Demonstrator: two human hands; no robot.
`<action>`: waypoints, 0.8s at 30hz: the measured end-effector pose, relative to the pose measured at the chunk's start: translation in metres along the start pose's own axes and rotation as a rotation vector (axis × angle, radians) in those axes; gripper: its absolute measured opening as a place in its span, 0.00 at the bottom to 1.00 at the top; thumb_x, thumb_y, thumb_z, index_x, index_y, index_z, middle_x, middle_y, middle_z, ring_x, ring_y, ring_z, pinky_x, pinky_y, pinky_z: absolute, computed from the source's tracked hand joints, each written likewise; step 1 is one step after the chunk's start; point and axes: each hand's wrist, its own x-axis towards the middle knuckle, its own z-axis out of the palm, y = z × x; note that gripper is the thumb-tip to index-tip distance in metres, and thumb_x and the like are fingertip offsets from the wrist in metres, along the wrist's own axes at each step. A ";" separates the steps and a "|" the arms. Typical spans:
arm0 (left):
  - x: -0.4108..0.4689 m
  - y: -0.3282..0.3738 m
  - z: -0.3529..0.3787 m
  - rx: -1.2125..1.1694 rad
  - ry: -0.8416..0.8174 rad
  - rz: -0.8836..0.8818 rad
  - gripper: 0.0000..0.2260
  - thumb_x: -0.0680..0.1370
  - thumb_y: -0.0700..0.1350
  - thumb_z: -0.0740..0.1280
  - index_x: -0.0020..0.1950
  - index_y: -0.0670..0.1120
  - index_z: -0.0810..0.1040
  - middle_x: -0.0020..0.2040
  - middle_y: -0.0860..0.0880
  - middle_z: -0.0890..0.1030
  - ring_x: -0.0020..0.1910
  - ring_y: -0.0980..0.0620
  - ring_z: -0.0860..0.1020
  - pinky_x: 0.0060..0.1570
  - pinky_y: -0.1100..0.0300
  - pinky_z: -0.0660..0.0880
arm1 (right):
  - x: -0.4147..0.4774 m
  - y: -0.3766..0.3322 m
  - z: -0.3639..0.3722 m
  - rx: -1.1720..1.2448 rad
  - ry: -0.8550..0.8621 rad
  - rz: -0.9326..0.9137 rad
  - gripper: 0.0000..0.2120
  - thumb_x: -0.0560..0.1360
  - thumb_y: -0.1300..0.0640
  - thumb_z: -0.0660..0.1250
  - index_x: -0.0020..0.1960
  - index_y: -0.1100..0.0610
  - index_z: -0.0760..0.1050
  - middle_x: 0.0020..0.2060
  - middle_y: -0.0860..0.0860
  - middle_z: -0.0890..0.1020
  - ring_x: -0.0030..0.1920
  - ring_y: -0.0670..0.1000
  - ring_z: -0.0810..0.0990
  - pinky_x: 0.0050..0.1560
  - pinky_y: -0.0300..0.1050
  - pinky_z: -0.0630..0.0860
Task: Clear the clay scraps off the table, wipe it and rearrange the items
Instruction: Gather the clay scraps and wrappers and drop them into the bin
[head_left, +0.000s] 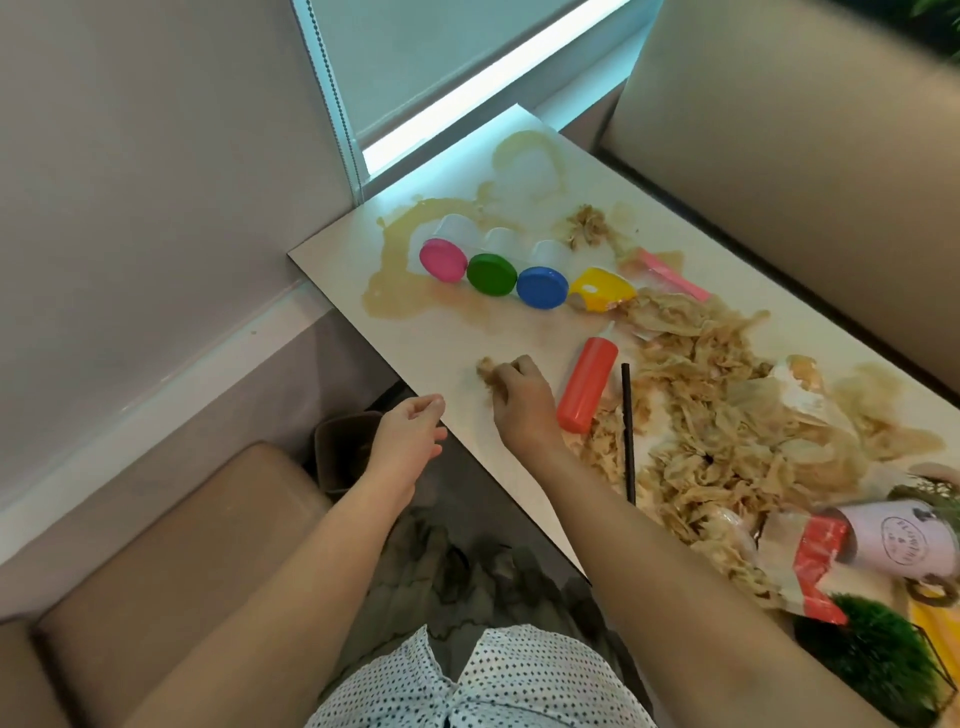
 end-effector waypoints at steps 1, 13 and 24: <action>-0.002 0.002 0.005 -0.006 -0.015 0.003 0.13 0.84 0.50 0.66 0.68 0.52 0.78 0.61 0.50 0.80 0.56 0.52 0.81 0.55 0.56 0.80 | -0.005 -0.003 -0.007 0.054 0.060 0.013 0.10 0.77 0.69 0.65 0.54 0.62 0.82 0.47 0.51 0.74 0.45 0.49 0.75 0.48 0.34 0.72; -0.020 -0.007 0.079 -0.156 -0.257 -0.027 0.13 0.81 0.45 0.71 0.66 0.47 0.81 0.57 0.42 0.85 0.50 0.50 0.85 0.56 0.53 0.83 | -0.084 0.003 -0.063 0.333 0.121 0.056 0.10 0.78 0.67 0.64 0.52 0.54 0.76 0.43 0.46 0.81 0.45 0.45 0.81 0.48 0.41 0.79; -0.038 -0.021 0.107 -0.164 -0.272 -0.057 0.09 0.81 0.39 0.71 0.61 0.45 0.82 0.54 0.43 0.85 0.50 0.51 0.85 0.46 0.61 0.81 | -0.096 0.083 -0.092 0.160 0.176 0.513 0.21 0.76 0.63 0.64 0.68 0.52 0.71 0.58 0.51 0.69 0.55 0.56 0.76 0.56 0.57 0.80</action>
